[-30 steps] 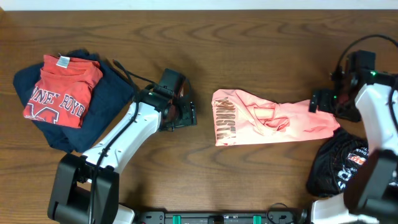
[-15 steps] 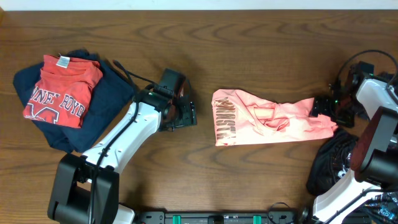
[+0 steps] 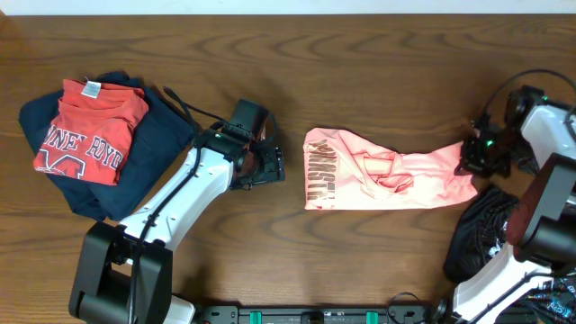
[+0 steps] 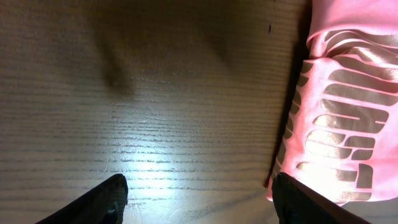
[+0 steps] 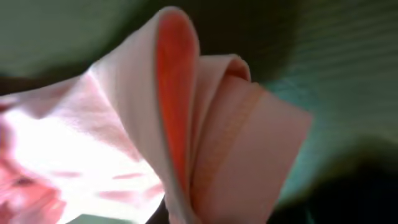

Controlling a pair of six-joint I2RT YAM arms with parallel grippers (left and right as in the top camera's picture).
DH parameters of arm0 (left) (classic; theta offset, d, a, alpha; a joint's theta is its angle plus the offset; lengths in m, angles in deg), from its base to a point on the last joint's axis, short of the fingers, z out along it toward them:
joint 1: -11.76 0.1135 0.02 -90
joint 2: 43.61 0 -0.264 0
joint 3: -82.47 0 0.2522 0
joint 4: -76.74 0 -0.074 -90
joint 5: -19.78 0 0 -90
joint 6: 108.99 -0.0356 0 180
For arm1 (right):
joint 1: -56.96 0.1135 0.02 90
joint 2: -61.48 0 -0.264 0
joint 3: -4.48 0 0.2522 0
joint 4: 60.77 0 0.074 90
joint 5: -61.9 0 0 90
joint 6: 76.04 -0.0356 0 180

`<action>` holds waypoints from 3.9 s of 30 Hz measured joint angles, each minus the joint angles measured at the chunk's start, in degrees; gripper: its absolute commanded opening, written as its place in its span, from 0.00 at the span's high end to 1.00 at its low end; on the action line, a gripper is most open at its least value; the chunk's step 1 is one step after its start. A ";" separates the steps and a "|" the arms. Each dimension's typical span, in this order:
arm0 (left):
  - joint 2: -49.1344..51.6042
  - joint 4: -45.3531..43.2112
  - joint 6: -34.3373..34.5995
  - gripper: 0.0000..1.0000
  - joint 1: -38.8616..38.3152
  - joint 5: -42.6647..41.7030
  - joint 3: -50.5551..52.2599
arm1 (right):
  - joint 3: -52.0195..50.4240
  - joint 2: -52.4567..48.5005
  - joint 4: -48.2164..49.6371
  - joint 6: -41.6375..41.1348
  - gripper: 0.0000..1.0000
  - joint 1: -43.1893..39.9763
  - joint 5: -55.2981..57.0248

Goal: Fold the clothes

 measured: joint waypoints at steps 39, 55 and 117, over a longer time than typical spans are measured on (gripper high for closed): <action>0.00 -1.29 -0.17 0.12 0.00 -1.14 0.00 | 9.09 5.31 -7.41 -13.97 0.25 43.21 -0.92; 0.00 -5.88 -0.13 0.08 -0.02 -6.67 0.02 | 5.79 14.40 -3.85 -13.46 0.67 38.05 6.99; 15.85 -48.85 -4.92 0.94 -0.79 -21.70 0.02 | 1.57 23.71 -6.58 -21.57 0.32 28.94 20.31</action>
